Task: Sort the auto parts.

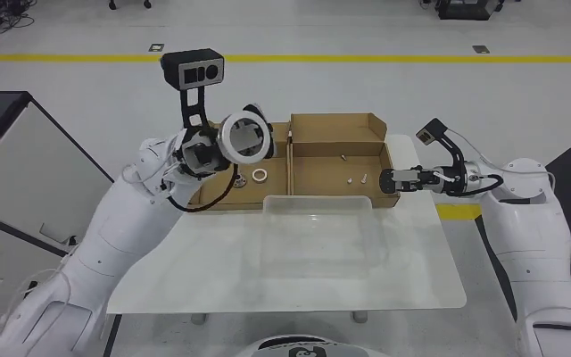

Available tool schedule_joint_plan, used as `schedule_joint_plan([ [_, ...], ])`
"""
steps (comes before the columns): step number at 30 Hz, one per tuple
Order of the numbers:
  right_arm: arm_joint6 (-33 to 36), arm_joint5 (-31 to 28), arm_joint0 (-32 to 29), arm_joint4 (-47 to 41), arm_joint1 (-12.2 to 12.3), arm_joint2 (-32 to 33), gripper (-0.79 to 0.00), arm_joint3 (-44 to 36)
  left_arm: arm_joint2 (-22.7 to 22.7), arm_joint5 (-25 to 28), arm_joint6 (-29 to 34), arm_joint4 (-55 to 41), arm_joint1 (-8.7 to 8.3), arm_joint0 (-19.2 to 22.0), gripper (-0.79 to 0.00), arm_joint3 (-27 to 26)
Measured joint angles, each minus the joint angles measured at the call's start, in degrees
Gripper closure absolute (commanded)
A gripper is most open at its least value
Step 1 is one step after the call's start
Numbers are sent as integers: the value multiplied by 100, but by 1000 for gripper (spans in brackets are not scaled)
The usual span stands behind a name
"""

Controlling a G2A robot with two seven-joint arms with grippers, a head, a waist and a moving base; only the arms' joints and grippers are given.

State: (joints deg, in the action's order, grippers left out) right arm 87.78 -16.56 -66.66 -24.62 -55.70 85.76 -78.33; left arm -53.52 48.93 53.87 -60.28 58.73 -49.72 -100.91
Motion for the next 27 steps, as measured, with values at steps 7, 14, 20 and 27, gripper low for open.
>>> schedule_joint_plan([
  [7,0,0,0,0,0,0,-785,0,0,-133,284,-1119,164,-61,0,-92],
  [14,0,0,0,0,0,0,-785,0,-190,-362,513,-1694,350,-203,0,-103],
  [20,0,0,0,0,0,0,-785,0,-418,-531,681,-1189,462,-246,0,92],
  [27,0,0,0,0,0,0,-785,0,-579,-684,833,444,485,-214,0,286],
])
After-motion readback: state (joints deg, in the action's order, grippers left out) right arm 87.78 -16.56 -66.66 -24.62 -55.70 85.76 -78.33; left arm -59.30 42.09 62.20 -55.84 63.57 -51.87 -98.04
